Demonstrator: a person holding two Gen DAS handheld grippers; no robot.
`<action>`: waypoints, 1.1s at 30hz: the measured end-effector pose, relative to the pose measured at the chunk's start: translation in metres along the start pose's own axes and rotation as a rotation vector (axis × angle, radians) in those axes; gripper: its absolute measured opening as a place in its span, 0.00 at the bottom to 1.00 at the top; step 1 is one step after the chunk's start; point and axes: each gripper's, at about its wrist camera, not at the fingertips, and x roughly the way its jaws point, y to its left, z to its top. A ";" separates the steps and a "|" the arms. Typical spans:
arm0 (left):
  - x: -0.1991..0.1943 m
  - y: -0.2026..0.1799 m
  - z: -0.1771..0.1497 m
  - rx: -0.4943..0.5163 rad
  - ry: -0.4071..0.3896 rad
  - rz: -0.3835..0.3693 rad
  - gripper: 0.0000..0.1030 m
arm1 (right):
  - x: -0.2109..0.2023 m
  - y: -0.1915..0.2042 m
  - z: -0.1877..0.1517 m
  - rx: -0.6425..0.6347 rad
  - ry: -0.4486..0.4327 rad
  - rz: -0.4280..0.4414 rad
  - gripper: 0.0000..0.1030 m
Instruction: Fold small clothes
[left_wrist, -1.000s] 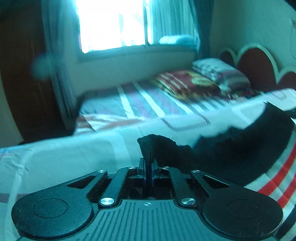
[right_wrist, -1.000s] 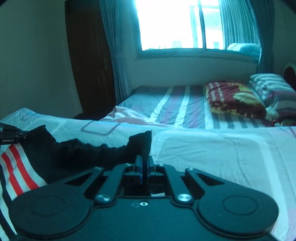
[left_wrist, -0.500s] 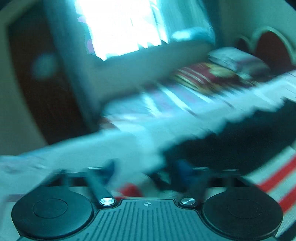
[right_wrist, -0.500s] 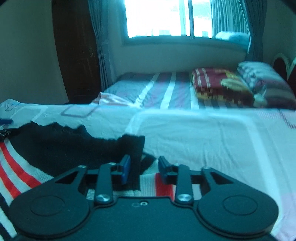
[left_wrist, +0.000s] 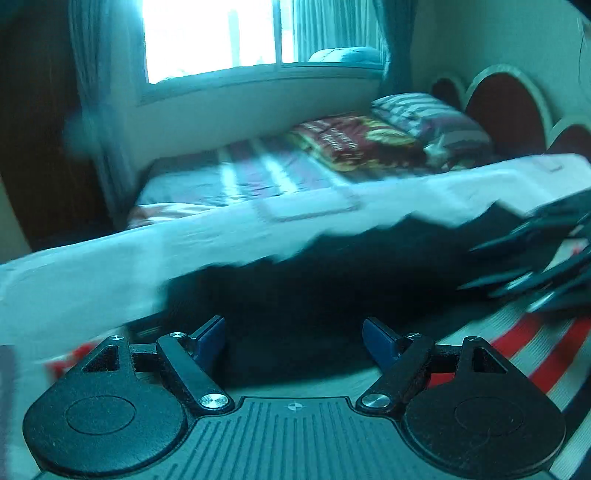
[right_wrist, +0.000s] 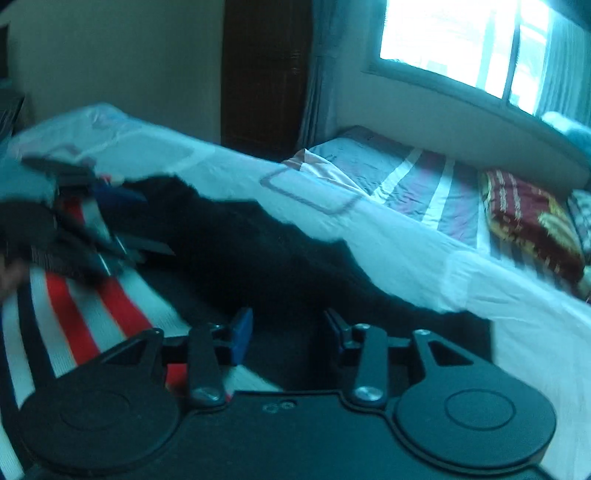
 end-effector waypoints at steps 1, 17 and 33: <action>-0.006 0.017 -0.008 -0.015 -0.007 0.003 0.78 | -0.008 -0.016 -0.009 0.015 -0.002 -0.014 0.43; -0.078 -0.011 0.000 0.015 -0.099 -0.069 0.78 | -0.094 0.005 -0.028 0.158 -0.127 -0.047 0.46; -0.114 0.010 -0.057 -0.082 -0.016 0.029 0.93 | -0.115 0.010 -0.078 0.308 -0.072 -0.136 0.38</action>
